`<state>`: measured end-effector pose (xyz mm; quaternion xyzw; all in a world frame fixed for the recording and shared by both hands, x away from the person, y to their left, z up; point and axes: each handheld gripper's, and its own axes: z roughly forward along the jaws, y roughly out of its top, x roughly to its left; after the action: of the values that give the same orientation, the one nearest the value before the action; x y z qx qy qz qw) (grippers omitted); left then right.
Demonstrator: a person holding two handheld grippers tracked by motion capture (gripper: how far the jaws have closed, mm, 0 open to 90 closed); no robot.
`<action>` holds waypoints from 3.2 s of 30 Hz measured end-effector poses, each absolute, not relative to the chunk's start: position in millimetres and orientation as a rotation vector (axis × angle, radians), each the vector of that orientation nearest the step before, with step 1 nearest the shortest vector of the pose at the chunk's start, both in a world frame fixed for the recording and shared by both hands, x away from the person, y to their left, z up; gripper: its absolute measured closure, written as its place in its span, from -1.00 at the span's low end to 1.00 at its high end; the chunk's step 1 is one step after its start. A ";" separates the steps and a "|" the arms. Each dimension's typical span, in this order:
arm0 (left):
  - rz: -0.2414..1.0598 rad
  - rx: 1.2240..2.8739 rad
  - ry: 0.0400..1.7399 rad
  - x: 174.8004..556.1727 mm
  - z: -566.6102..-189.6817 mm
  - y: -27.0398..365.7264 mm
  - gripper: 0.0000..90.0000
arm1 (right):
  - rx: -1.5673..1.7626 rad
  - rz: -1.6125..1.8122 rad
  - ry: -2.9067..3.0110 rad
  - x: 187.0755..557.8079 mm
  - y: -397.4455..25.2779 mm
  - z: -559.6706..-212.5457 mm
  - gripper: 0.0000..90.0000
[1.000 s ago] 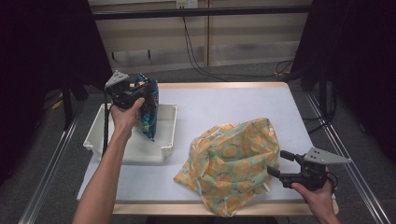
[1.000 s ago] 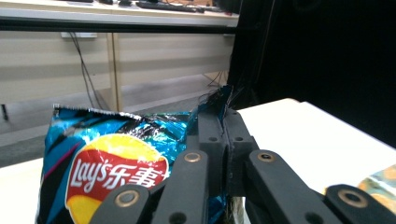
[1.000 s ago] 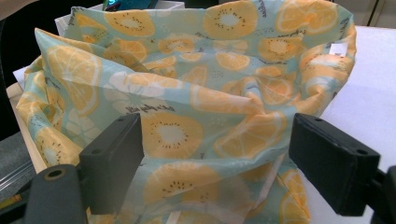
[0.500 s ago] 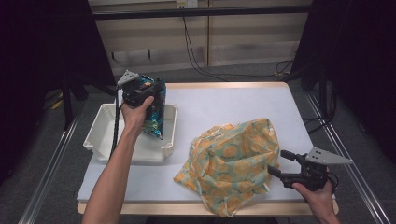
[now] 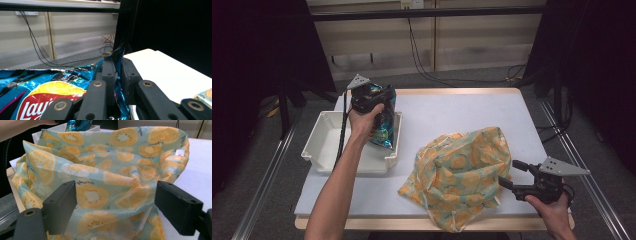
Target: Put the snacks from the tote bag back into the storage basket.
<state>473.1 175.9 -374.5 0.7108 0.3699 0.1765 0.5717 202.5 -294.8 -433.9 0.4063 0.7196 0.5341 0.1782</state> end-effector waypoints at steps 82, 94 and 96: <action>0.288 1.766 0.768 435.1 -359.4 203.3 0.68 | 1.125 1.504 2.049 205.8 -293.6 -435.6 -0.70; 0.247 1.843 0.760 407.6 -387.5 232.6 1.00 | 1.137 1.505 2.035 203.6 -294.3 -434.7 -0.70; 0.240 1.852 0.759 402.8 -393.7 236.8 1.00 | 1.138 1.501 2.038 204.0 -294.5 -435.4 -0.70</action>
<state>402.8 236.8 -393.7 0.7770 0.3185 0.1008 0.5335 204.0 -294.5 -435.4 0.4032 0.7220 0.5319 0.1822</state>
